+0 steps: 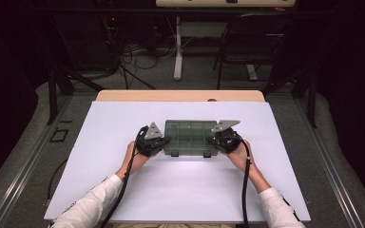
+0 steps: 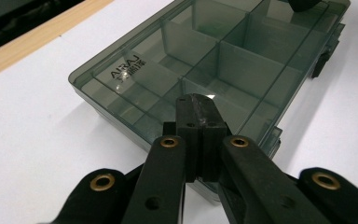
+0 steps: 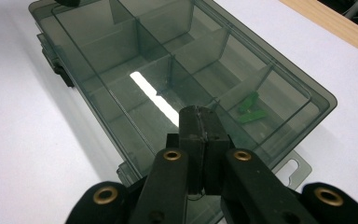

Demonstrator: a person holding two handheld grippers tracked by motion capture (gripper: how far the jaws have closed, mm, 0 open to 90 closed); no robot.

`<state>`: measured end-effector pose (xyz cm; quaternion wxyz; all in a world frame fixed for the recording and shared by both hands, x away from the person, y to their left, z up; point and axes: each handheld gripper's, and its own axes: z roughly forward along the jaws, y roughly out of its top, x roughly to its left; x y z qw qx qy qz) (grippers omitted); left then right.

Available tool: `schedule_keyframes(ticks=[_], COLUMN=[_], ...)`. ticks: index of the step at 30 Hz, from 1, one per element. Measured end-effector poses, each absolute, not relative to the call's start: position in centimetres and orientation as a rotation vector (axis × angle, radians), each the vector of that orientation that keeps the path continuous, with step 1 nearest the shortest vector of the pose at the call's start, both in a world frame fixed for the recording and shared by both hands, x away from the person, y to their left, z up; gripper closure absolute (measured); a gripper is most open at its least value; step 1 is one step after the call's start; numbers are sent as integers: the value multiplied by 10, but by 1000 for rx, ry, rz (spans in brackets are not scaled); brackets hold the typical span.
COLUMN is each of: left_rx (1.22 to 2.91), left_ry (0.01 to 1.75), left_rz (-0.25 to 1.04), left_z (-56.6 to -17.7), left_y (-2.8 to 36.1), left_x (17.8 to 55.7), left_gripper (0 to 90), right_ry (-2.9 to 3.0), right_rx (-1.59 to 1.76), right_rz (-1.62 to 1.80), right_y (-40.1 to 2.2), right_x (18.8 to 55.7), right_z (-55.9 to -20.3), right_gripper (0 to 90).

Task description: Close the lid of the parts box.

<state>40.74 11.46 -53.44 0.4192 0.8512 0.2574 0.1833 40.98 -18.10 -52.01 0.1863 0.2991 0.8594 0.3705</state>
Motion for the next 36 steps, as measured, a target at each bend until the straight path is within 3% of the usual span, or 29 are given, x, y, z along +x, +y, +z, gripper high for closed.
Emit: schedule_keyframes(ticks=[5, 8, 13, 19, 28, 36], left_rx=[2112, 2092, 2054, 2018, 1970, 1936], left_ry=[647, 661, 713, 724, 732, 722], left_rz=[475, 479, 504, 507, 513, 530], left_z=[-535, -534, -527, -521, -518, -514], left_y=[115, 118, 123, 131, 145, 159], left_x=[406, 405, 402, 395, 377, 354], left_gripper=[814, 693, 391, 202, 70, 14], right_ry=[2407, 2388, 2341, 2312, 2293, 2269], right_rx=[865, 872, 896, 914, 876, 839], right_rz=[1066, 1097, 1156, 1219, 1269, 1300], right_y=[-182, -184, -189, -192, -197, -200], right_x=[408, 406, 401, 391, 371, 354], right_z=[-519, -516, -509, -502, -495, -492], right_gripper=[847, 786, 617, 410, 197, 137])
